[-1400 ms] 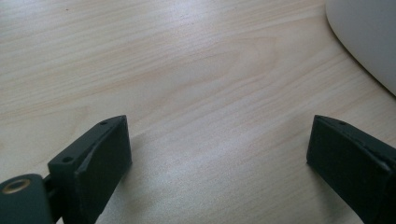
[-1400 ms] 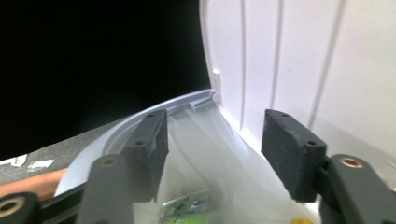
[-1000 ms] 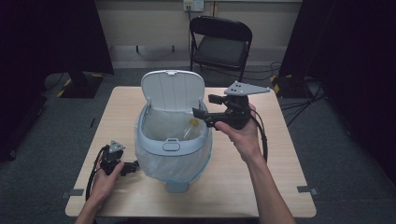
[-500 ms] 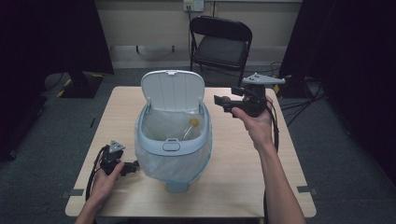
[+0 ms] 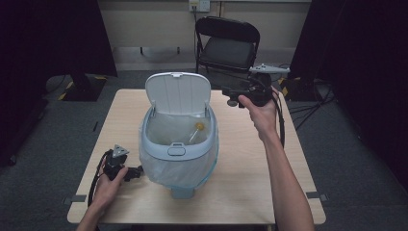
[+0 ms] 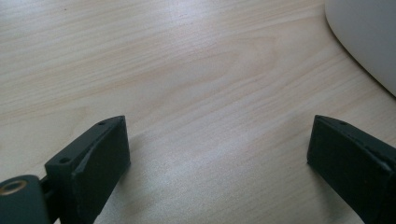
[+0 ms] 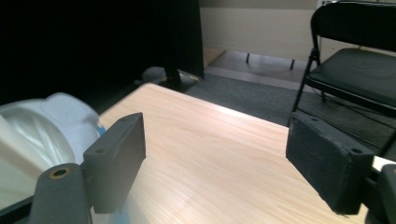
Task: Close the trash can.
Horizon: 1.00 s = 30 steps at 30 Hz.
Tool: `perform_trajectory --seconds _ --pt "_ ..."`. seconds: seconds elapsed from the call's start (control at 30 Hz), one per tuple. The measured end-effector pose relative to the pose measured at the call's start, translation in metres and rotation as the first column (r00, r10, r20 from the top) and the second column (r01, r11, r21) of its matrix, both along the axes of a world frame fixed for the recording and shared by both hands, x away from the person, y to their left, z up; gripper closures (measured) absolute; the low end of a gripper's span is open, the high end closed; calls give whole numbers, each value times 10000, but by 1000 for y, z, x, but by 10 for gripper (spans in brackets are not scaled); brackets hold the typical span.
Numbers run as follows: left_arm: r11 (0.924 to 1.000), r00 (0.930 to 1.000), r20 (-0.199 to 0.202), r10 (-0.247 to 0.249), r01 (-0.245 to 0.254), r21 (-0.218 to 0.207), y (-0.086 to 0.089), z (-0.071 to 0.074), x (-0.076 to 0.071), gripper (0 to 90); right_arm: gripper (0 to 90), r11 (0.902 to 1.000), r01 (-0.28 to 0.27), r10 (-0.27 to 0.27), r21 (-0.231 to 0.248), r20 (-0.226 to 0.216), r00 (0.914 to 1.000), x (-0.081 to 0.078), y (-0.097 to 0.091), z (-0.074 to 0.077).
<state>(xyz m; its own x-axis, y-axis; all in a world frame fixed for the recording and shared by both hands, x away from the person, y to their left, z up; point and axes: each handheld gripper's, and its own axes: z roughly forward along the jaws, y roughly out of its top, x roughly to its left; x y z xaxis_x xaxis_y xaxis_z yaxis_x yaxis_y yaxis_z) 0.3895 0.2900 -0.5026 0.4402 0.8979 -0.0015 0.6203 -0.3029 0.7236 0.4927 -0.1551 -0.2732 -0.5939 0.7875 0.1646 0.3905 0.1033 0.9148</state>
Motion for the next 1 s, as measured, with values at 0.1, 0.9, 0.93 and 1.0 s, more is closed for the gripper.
perform_trajectory --seconds 0.1,0.9,0.93,1.0 --pt "10000 10000 1 -1 1 -2 0 0 0 53 181 9998 -67 68 -179 56 10000 9 7 4" --pt "10000 10000 1 45 -45 -5 0 0 0 54 234 9908 -1355 1350 78 438 9899 10 48 27" --pt "10000 10000 1 45 -45 -5 0 0 0 54 234 9908 -1355 1350 78 438 9899 10 48 27" --pt "10000 10000 6 29 -29 16 0 0 0 54 232 9884 -1518 1512 113 382 9878 6 47 27"
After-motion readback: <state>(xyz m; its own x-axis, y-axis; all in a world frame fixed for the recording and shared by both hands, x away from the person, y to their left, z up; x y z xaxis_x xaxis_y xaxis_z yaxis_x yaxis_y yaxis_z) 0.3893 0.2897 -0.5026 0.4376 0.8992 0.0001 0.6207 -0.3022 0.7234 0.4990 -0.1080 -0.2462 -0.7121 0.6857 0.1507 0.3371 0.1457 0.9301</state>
